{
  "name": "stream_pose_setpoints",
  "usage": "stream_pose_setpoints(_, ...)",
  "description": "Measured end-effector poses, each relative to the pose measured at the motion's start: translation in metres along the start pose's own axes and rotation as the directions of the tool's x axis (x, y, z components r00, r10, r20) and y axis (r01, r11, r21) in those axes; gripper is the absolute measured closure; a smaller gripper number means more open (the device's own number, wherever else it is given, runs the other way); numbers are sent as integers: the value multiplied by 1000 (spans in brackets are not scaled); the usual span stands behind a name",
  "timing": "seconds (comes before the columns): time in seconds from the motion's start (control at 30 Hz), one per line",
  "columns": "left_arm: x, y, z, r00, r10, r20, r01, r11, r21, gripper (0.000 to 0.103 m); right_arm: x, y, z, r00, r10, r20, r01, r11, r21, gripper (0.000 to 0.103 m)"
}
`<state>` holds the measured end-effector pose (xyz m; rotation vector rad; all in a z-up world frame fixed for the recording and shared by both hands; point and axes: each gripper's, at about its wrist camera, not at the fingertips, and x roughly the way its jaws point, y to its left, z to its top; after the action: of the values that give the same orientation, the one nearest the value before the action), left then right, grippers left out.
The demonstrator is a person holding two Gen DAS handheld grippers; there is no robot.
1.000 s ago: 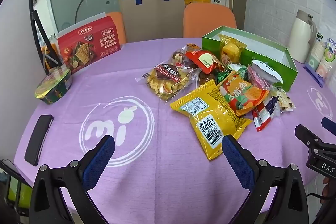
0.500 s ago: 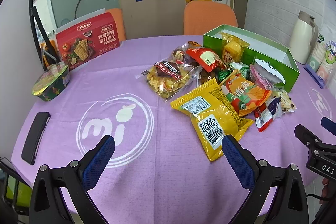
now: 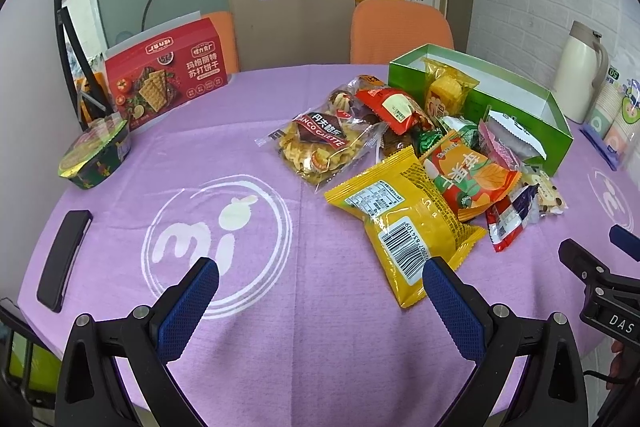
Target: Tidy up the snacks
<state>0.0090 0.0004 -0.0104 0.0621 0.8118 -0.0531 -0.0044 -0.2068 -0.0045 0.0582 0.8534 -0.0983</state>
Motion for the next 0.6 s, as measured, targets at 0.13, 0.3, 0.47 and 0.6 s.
stream_pose_setpoints(0.13,0,0,0,1000,-1,-1,1,1000,-1,0,1,0,0,1000,0,-3,0,1000,0,0)
stream_pose_setpoints(0.3,1,-1,0,1000,-1,-3,1,1000,1,0,3,0,0,1000,0,-7,0,1000,-1,0)
stream_pose_setpoints(0.47,5,-3,1,1000,-1,-11,1,1000,1,0,6,0,1,1000,0,-12,0,1000,-2,0)
stream_pose_setpoints(0.6,8,-3,2,1000,0,-15,0,1000,2,0,8,0,1,1000,-1,-15,1,1000,-2,0)
